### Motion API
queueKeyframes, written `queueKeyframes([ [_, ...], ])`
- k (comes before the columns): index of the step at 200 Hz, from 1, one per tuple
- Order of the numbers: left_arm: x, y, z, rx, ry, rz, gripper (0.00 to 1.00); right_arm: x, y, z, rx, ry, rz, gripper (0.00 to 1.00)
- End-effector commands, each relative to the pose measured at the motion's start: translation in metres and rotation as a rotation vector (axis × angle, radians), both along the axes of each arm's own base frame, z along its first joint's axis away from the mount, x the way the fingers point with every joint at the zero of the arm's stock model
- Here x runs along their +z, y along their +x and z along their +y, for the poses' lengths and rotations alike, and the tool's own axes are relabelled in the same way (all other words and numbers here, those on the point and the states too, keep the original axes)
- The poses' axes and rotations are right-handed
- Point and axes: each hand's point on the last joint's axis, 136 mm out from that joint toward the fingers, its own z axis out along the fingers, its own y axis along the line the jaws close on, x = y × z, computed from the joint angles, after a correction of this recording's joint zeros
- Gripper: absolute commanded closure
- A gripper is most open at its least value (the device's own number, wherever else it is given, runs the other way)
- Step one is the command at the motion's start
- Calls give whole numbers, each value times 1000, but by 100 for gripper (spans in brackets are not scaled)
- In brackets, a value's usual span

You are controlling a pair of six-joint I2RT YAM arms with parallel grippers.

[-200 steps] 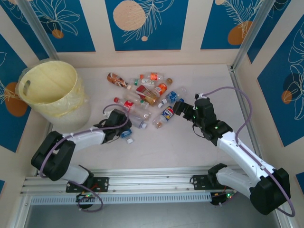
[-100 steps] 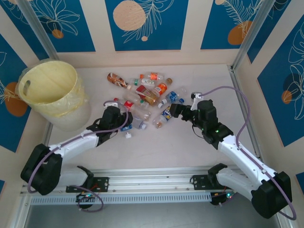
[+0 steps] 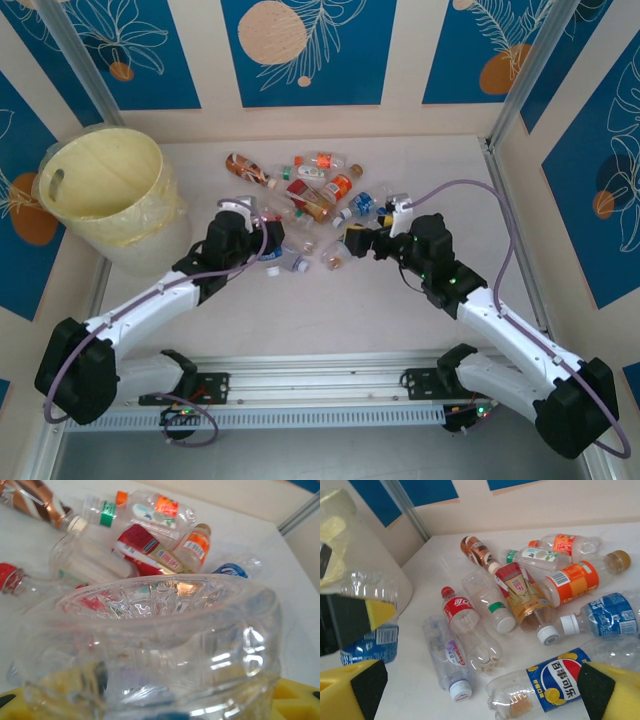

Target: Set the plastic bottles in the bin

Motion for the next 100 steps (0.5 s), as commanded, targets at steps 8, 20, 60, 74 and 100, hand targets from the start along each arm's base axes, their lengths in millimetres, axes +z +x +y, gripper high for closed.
queueKeyframes([
  [8, 47, 0, -12, -92, -33, -115, 55, 17, -14, 20, 114, -17, -129, 0],
  [20, 58, -2, -17, -123, -35, -137, 56, 19, -18, 26, 143, -35, -154, 0],
  [60, 113, 2, -10, -92, -42, -279, 56, 26, -27, 41, 188, -48, -231, 1],
  [74, 136, 3, -8, -79, -51, -334, 56, 29, -27, 43, 181, -43, -250, 0],
  [100, 173, 4, -7, -78, -49, -421, 57, 34, -30, 47, 189, -33, -278, 1],
])
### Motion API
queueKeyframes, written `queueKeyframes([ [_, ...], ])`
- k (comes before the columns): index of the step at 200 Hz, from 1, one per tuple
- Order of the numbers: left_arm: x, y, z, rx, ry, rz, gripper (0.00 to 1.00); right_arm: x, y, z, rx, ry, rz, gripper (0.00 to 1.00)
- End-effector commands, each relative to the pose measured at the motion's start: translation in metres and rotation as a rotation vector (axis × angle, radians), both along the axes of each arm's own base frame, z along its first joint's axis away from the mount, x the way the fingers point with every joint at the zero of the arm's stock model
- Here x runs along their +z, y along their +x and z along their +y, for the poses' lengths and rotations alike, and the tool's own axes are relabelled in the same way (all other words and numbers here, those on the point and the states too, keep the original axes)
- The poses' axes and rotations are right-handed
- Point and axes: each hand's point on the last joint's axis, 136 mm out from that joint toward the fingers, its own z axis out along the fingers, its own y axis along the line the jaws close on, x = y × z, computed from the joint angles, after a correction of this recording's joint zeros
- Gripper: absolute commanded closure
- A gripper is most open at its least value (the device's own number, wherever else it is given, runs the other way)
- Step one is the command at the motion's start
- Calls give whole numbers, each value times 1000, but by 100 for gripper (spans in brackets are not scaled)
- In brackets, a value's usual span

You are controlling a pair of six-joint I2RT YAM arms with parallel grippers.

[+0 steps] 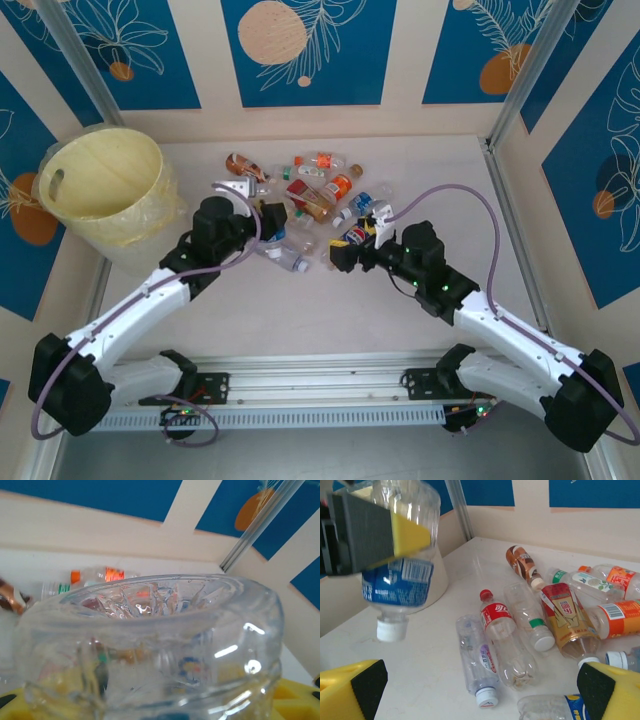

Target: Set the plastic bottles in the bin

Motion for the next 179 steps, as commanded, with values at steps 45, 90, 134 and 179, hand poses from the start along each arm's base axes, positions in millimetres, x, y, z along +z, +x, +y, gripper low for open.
queueKeyframes([
  [45, 109, 3, 25, 99, 125, -301, 58, 19, -10, 10, 39, 24, -141, 0],
  [90, 140, 10, 66, 305, 302, -402, 58, 23, -5, 3, -17, 35, -143, 0],
  [134, 170, 12, 92, 391, 424, -468, 58, 26, -2, -5, -62, 43, -159, 0],
  [179, 189, 21, 141, 558, 489, -471, 58, 22, 9, -16, -148, 31, -129, 0],
])
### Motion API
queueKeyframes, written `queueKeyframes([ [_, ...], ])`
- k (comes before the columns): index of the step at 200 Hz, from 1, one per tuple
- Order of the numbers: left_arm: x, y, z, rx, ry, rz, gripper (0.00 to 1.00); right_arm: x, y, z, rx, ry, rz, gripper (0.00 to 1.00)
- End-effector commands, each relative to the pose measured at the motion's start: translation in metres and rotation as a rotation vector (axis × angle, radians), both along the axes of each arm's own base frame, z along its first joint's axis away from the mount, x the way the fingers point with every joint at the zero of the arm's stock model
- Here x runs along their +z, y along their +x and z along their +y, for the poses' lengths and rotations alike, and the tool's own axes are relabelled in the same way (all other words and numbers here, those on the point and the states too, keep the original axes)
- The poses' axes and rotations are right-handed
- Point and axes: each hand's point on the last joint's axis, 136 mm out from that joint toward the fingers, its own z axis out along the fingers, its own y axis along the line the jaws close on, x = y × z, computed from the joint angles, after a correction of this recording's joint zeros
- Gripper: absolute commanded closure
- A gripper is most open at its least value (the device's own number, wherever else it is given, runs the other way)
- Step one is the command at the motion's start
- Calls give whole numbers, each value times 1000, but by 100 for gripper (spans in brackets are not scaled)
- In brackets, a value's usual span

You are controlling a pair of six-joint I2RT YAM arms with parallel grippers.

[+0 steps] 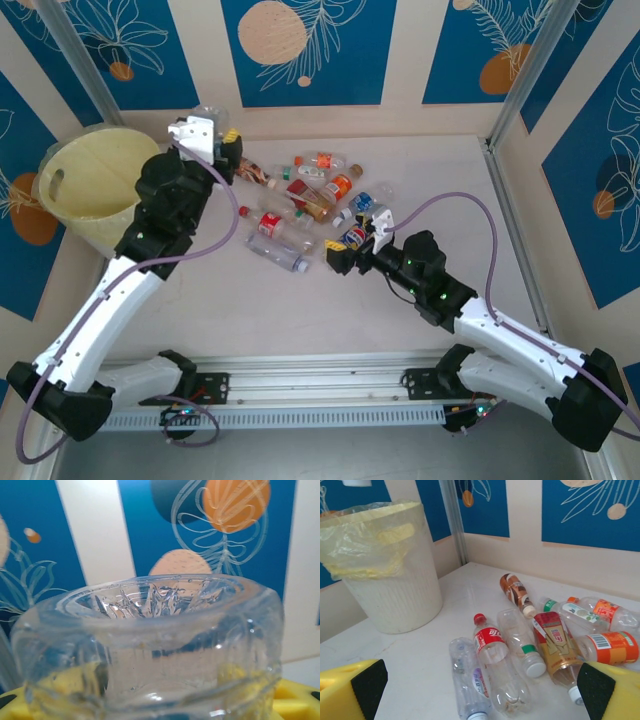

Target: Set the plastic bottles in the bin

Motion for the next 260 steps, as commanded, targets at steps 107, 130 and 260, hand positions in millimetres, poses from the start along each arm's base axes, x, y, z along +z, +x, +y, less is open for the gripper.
queueKeyframes([
  [107, -17, 42, 184, 646, 202, 179, 58, 22, 22, 1, -49, 20, -4, 0],
  [130, -39, 43, 218, 759, 217, 267, 58, 28, 25, 9, -21, -8, -8, 1],
  [260, -110, 19, 326, 1071, 47, 528, 50, 45, 43, 31, 15, -33, 1, 0],
])
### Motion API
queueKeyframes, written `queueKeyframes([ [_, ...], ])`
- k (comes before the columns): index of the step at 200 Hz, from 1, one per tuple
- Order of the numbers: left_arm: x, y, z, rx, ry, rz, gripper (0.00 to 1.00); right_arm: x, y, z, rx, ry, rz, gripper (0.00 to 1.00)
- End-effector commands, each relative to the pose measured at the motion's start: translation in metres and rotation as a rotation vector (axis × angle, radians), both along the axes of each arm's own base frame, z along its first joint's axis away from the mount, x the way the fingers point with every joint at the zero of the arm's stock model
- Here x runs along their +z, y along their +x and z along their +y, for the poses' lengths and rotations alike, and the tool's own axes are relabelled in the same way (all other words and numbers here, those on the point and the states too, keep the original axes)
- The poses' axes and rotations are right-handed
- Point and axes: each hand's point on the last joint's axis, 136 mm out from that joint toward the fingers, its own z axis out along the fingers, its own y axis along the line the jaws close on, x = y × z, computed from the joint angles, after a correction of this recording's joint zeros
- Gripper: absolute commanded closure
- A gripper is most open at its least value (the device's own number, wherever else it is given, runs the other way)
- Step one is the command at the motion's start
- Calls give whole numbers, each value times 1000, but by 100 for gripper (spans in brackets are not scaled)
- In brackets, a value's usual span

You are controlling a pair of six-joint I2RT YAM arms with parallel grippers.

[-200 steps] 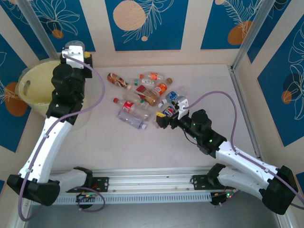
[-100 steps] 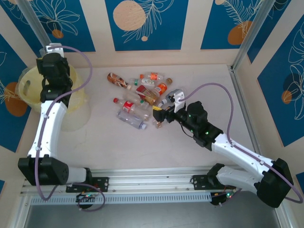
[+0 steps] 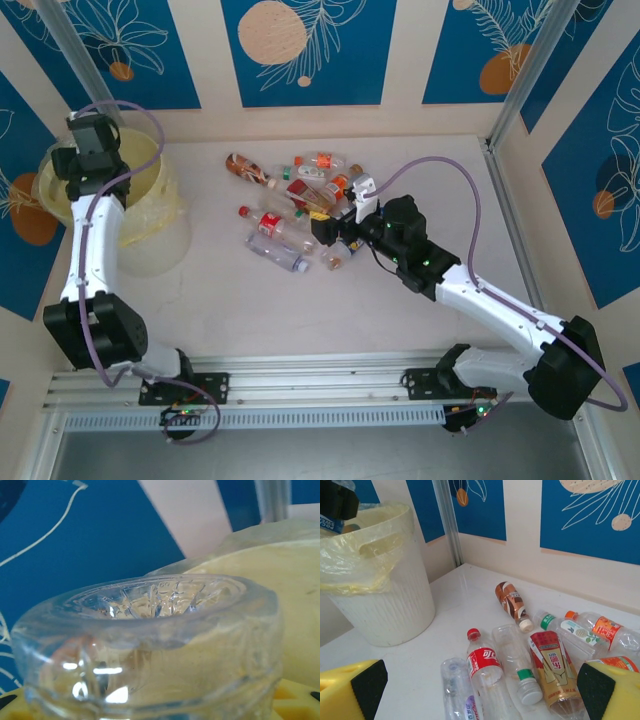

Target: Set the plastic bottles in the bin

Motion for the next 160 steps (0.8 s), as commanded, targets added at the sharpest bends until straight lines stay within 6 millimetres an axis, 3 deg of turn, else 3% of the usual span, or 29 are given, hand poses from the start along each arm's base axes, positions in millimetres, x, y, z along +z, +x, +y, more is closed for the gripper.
queueKeyframes([
  [1, 15, -16, 20, 129, -33, -94, 50, 16, 0, 0, 4, 17, -27, 0],
  [42, 7, -32, 48, 253, -28, -87, 48, 12, 0, -3, -3, 1, -22, 0],
  [79, -6, -29, 54, 268, -41, -57, 44, 13, 0, -2, 4, -3, -22, 0],
  [123, -25, -23, 58, 302, -95, -18, 26, 9, -2, -1, 9, -7, 0, 0],
  [160, -18, -17, 48, 259, -175, -80, 12, 7, -4, -3, 7, -8, 8, 0],
])
